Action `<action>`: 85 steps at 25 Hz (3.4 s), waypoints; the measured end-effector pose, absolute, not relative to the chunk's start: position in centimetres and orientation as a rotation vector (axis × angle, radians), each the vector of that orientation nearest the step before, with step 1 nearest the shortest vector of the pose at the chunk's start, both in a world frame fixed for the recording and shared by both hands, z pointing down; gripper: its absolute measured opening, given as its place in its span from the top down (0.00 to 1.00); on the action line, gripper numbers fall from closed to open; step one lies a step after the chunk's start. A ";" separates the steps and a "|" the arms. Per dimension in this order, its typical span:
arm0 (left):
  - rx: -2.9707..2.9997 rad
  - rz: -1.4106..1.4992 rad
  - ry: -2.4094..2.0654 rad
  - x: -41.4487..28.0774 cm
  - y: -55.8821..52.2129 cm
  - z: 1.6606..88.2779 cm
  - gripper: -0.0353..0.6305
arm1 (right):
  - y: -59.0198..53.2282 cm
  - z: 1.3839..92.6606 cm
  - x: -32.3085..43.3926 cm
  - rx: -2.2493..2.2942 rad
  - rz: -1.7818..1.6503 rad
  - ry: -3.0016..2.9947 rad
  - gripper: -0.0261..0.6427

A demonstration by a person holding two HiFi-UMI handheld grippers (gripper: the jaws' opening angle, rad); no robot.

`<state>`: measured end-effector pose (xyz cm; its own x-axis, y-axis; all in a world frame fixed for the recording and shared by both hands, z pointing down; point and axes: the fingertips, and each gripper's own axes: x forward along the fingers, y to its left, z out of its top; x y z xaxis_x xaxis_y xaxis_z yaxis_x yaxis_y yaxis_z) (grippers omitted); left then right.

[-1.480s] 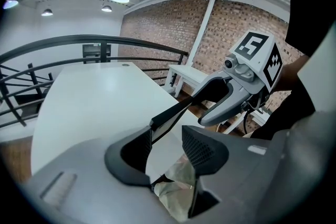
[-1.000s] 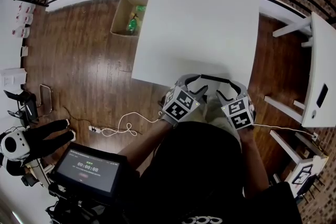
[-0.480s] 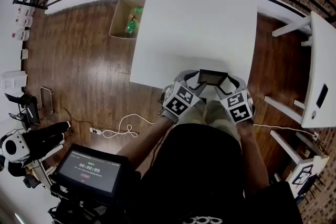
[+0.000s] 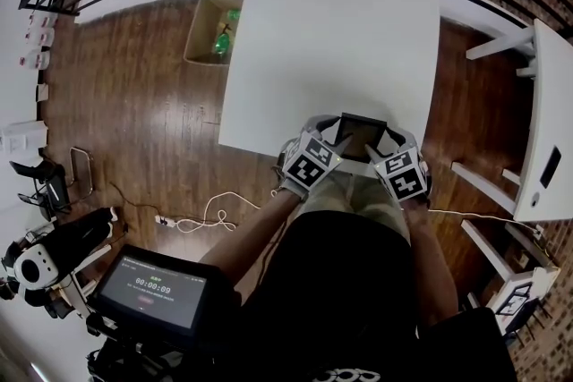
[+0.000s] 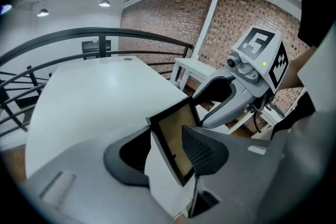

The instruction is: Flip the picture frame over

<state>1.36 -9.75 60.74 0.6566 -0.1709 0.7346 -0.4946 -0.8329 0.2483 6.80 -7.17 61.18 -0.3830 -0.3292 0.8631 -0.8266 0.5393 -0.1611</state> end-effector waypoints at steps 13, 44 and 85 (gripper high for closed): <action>2.380 1.061 -0.500 2.2 -13.1 65.1 0.67 | -10.2 67.3 7.7 0.974 0.925 -1.894 0.63; 2.446 0.554 -0.583 -0.1 -15.3 61.6 0.88 | -11.3 61.4 11.1 1.311 0.801 -2.029 0.86; 2.831 0.223 -0.807 3.9 28.1 36.3 0.93 | 30.4 39.7 14.5 1.231 0.208 -2.485 0.97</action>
<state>3.88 28.13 36.27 0.8406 -0.5053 0.1951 -0.5338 -0.8340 0.1399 14.47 30.44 39.73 -0.5567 -0.7392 0.3791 -0.7919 0.6100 0.0266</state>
